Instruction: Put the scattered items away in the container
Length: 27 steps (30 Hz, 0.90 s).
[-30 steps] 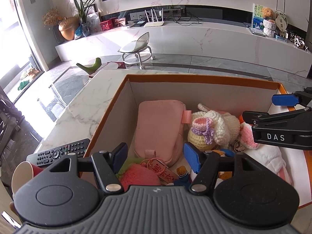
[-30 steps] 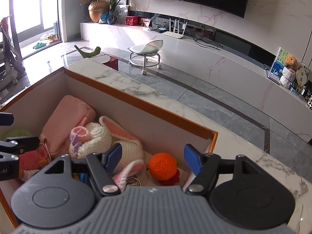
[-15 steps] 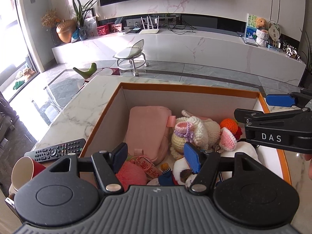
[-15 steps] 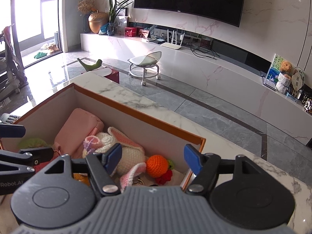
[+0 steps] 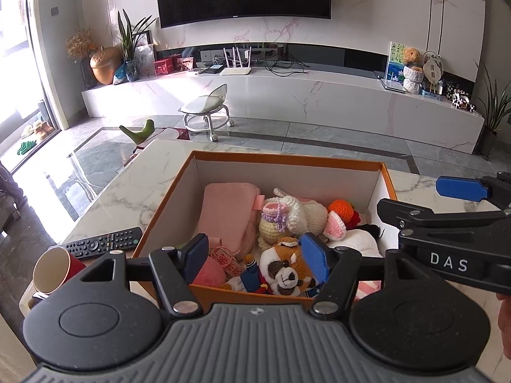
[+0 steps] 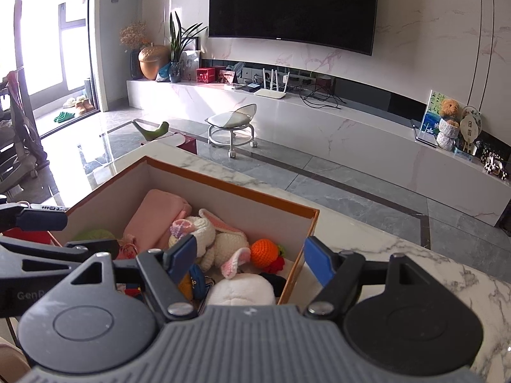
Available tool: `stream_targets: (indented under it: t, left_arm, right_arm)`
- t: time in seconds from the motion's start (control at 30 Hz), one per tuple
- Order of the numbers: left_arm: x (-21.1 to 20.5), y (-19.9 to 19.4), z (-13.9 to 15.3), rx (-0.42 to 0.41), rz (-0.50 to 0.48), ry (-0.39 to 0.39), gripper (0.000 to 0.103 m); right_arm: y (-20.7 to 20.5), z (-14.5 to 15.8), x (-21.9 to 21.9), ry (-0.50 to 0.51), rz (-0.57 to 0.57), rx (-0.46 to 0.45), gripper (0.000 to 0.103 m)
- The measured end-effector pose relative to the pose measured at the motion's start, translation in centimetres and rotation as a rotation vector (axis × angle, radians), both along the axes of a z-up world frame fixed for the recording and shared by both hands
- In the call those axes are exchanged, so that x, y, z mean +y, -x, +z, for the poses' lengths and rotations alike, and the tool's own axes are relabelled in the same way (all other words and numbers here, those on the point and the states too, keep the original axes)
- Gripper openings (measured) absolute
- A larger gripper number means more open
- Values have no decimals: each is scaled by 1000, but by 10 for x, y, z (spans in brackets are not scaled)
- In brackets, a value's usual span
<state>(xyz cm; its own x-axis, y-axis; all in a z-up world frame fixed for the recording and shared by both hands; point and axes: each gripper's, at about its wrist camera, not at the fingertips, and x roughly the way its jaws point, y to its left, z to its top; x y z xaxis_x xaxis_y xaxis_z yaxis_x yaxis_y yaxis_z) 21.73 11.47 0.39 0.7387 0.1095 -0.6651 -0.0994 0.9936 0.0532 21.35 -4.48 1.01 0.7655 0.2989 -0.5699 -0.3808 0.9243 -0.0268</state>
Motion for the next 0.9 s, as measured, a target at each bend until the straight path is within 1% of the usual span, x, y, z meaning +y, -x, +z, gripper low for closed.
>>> stream_targets:
  t: [0.13,0.37,0.53,0.63,0.7,0.8,0.9]
  left_arm:
    - [-6,13,13,-32,-11,-6,76]
    - [-18,39,34,-92,-43,0,76]
    - [-26,61,45,-145,-52,5,81]
    - [-29,72,51,-169,-57,7,82]
    - [-31,78,54,-188,-53,13,84]
    - [-32,89,58,-225,-48,24,89]
    - [-35,98,58,-247,-47,20,89]
  right_arm:
    - [22,12,-9,-22,-21,-20,76]
    - [67,38,-24,-28,-88,-100,76]
    - [100,53,-34,-33,-145,-157,76]
    - [118,60,-40,-45,-170,-184,76]
    - [130,63,-44,-52,-190,-204,79]
    - [147,67,-51,-70,-224,-227,83]
    - [161,68,-57,-97,-243,-231,84]
